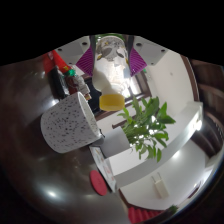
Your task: Pour water
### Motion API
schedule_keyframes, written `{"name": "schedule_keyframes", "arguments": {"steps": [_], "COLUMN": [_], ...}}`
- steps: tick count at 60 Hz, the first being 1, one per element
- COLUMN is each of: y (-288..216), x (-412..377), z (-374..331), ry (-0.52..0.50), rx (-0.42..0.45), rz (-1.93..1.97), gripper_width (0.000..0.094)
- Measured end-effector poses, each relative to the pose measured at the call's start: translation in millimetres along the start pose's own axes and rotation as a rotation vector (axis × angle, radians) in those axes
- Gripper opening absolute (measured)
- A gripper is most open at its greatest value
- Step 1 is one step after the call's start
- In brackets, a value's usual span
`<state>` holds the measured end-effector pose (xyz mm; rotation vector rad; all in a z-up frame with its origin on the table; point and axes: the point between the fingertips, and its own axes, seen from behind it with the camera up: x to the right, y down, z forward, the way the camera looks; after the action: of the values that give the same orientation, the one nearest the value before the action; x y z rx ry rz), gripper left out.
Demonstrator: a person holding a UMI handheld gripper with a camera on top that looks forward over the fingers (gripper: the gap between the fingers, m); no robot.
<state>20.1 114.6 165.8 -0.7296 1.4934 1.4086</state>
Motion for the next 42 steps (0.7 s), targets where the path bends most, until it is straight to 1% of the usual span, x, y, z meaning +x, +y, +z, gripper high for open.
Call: {"name": "schedule_keyframes", "arguments": {"steps": [5,11,17,21,23,27,31,32,33,34,38,39,40,42], "y": [-9,-6,4,20,30,52,61,55,59,58,37,25,26,16], "x": [0,11,14,12,10,13,12,5,3,0,-17,-19,-26,-41], "z": [-4,1,2,1,-4,-1,2,-11,-1,1,8,3,6,11], "ry": [-0.021,0.022,0.037,0.049,0.054,0.113,0.166,0.149,0.178,0.189,0.251,0.240,0.266,0.279], "rx": [0.016,0.002,-0.024,-0.072,-0.103,-0.183,-0.247,-0.257,-0.267,-0.273,-0.251,-0.239,-0.230,-0.204], "rz": [0.069,0.057,0.013,-0.087,-0.185,-0.454,-0.775,-0.859,-0.934,-1.012,-1.318,-1.393,-1.451,-1.559], "gripper_width": [0.0436,0.0440,0.0435,0.0436,0.0435,0.0435,0.0434,0.0434,0.0437,0.0452,0.0452,0.0452,0.0453,0.0456]}}
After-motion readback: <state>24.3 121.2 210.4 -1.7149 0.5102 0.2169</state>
